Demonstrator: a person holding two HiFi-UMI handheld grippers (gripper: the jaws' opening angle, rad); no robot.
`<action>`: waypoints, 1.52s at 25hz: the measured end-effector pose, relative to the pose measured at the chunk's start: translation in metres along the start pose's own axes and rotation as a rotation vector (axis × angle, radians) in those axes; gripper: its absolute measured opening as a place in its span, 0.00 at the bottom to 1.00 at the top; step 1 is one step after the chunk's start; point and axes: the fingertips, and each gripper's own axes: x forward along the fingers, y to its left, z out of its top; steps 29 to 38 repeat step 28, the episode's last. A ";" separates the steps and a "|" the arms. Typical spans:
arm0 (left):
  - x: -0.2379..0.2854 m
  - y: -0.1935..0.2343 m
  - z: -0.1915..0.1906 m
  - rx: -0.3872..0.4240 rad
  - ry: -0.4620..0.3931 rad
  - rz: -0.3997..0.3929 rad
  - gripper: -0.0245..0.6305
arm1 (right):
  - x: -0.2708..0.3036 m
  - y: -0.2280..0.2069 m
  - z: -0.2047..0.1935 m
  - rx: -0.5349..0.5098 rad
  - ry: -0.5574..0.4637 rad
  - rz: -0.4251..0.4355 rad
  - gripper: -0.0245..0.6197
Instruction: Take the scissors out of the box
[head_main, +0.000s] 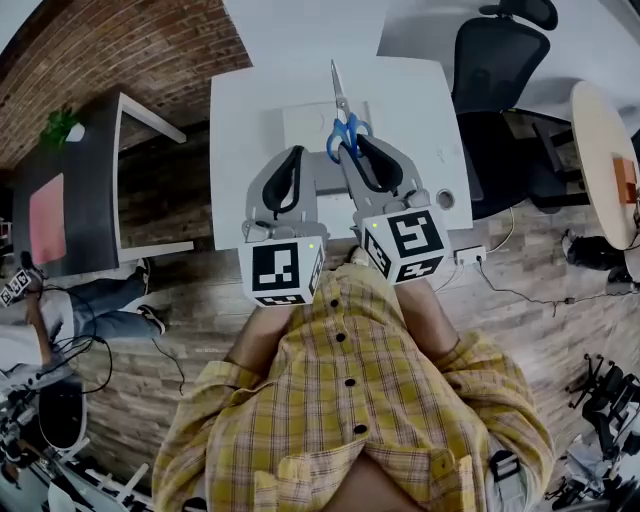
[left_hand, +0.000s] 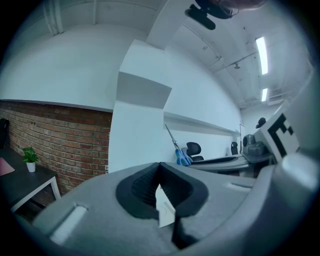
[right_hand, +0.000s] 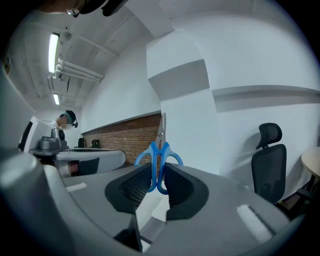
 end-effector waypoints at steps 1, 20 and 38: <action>0.000 -0.001 0.000 0.000 0.001 -0.001 0.04 | -0.001 0.000 0.001 0.002 -0.006 -0.003 0.18; 0.011 -0.006 0.004 0.012 -0.014 -0.006 0.04 | -0.003 -0.010 0.018 0.012 -0.083 -0.017 0.18; 0.020 -0.009 0.006 0.015 -0.016 -0.004 0.04 | 0.000 -0.021 0.024 0.010 -0.100 -0.023 0.18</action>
